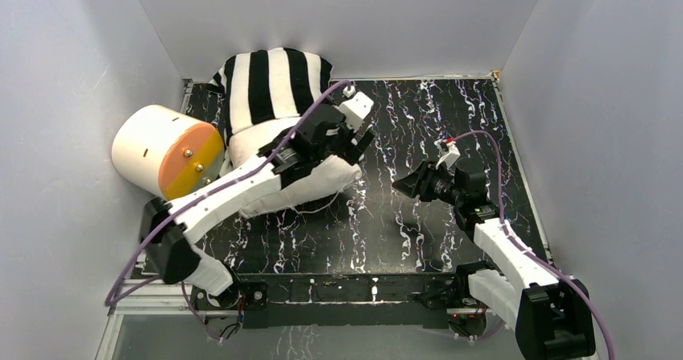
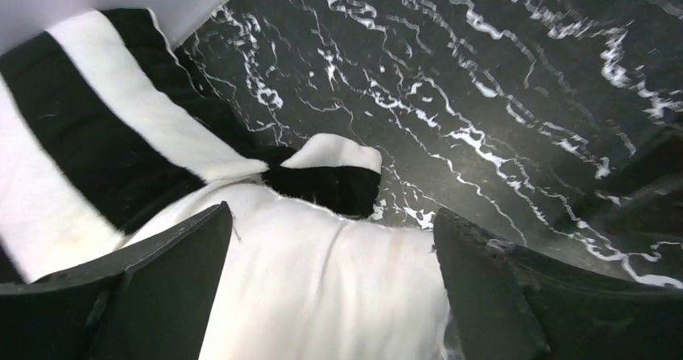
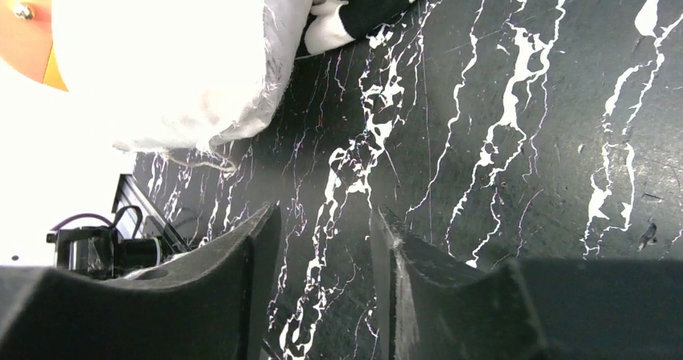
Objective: Put the pillow into the pillowcase
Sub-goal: Stuff the pillow into the pillowcase.
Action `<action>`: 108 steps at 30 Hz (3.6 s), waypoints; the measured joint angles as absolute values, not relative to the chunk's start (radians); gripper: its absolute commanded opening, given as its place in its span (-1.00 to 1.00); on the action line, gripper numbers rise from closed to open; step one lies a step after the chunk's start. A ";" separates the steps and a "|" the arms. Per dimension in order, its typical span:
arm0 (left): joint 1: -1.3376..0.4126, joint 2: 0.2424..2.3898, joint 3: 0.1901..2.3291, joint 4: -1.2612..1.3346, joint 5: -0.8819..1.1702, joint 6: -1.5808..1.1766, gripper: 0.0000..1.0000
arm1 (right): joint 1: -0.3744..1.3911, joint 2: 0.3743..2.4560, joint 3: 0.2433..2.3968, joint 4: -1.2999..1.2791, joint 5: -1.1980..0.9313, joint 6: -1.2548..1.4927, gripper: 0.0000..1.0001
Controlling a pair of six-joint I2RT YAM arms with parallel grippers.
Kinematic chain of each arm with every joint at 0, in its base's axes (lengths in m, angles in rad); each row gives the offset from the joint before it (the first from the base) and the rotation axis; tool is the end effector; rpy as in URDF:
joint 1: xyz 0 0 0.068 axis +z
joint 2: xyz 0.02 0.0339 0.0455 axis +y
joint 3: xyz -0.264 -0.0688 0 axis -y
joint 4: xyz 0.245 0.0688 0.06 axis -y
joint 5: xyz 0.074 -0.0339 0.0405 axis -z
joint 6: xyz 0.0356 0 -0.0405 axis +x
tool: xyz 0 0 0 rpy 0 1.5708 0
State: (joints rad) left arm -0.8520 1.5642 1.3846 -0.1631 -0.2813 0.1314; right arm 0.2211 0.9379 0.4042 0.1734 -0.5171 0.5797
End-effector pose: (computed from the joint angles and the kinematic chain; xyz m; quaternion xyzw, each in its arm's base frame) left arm 0.2524 -0.2734 0.3564 0.3109 0.7515 -0.0939 0.5743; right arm 0.1947 0.0618 0.2164 -0.0014 0.8082 0.4080 0.4246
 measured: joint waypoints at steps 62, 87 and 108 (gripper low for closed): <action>-0.485 1.332 0.982 -0.207 0.025 -0.302 -0.44 | 0.579 1.323 0.427 0.416 -0.438 0.257 -1.00; -0.491 1.279 0.986 -0.295 -0.118 -0.339 -0.38 | 0.471 1.693 0.861 0.344 -0.380 0.081 0.51; -0.497 1.201 0.926 -0.206 0.073 -0.302 -0.54 | 0.621 1.252 0.523 0.306 -0.334 0.215 -1.00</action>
State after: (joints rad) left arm -0.4969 1.2011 0.9260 -0.2062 0.0731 -0.3019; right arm 0.6209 1.2518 0.5228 0.3058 -0.3340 0.2153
